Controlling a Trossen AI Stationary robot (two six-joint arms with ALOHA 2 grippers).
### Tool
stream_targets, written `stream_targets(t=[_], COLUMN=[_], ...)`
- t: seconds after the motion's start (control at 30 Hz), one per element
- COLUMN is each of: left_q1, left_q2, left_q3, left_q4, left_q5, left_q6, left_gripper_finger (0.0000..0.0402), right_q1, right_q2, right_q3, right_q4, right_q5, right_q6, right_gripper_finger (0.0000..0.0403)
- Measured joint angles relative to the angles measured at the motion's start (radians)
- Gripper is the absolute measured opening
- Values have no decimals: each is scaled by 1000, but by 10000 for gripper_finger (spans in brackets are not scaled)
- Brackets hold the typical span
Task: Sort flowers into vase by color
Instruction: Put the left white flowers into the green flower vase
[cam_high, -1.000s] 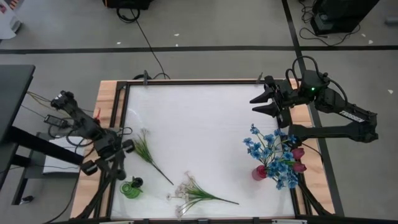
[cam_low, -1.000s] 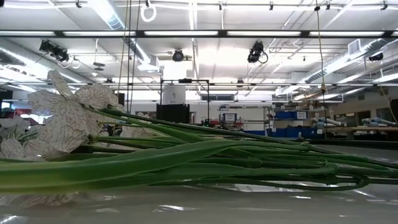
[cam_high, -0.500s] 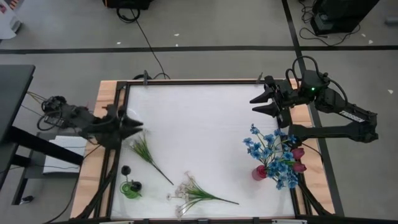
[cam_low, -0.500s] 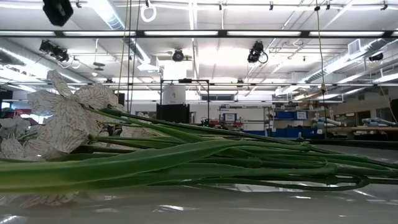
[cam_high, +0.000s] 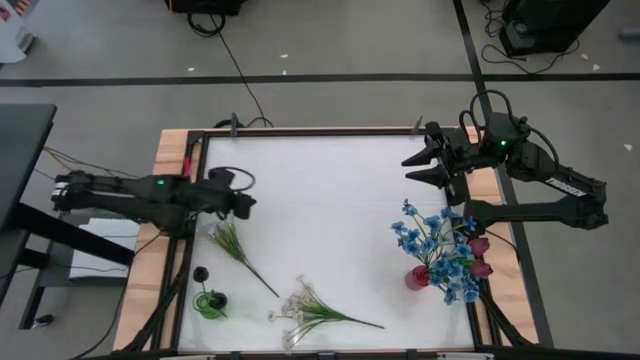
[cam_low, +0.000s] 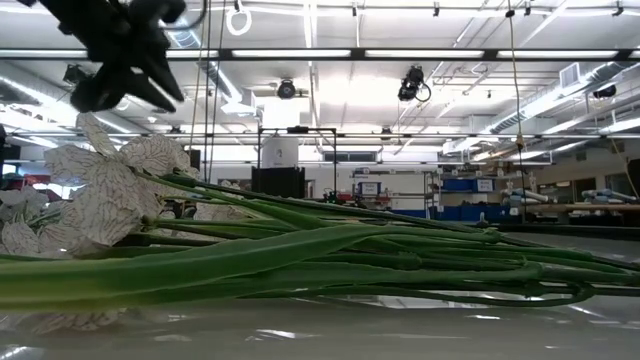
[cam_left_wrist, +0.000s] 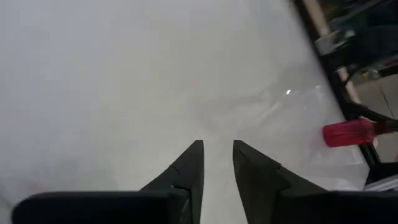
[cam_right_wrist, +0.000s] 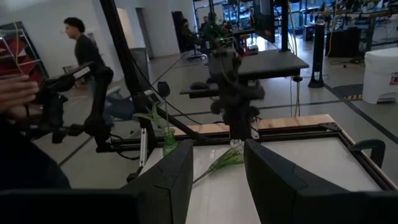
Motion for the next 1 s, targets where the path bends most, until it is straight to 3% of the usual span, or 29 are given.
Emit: stream_targets(t=[0.3, 0.47, 0.6, 0.8, 1.0], left_q1=[-50, -165, -251, -260, -253], left_q2=[181, 223, 235, 256, 318], left_q3=[0, 0, 0, 0, 0], left_q4=[-50, -162, -181, -233, -278], left_q5=[202, 332, 344, 345, 351], left_q6=[-419, -676, -893, -989, -1007], left_gripper_finger=[61, 61, 61, 82, 151], right_q1=[0, 0, 0, 0, 0], right_q2=[0, 0, 0, 0, 0], right_q3=[0, 0, 0, 0, 0], right_q4=[0, 0, 0, 0, 0], right_q5=[0, 0, 0, 0, 0], right_q6=[0, 0, 0, 0, 0], right_gripper_finger=[151, 151, 151, 151, 151])
